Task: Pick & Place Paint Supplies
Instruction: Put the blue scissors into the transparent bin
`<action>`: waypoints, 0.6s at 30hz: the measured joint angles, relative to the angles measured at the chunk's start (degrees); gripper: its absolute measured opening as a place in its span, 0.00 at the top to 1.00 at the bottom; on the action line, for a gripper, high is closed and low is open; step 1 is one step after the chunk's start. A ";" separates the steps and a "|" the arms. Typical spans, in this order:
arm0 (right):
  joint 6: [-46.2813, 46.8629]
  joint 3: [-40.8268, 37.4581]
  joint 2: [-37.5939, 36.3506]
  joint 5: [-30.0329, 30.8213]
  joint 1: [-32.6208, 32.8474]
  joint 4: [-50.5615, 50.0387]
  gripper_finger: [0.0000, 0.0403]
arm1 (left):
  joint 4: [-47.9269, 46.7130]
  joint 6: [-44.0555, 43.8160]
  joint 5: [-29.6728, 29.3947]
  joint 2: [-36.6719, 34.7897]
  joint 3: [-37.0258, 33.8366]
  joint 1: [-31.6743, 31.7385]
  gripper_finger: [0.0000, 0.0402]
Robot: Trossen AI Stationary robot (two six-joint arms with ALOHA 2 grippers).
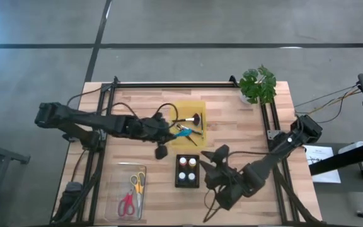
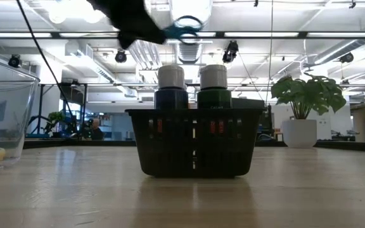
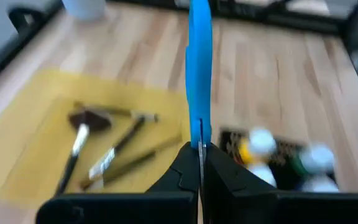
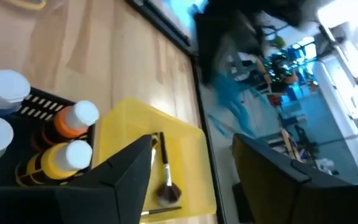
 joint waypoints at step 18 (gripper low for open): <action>16.42 -0.27 -1.06 6.54 6.84 -5.83 0.44 | -35.88 -27.28 -0.04 -16.91 0.00 -32.49 0.98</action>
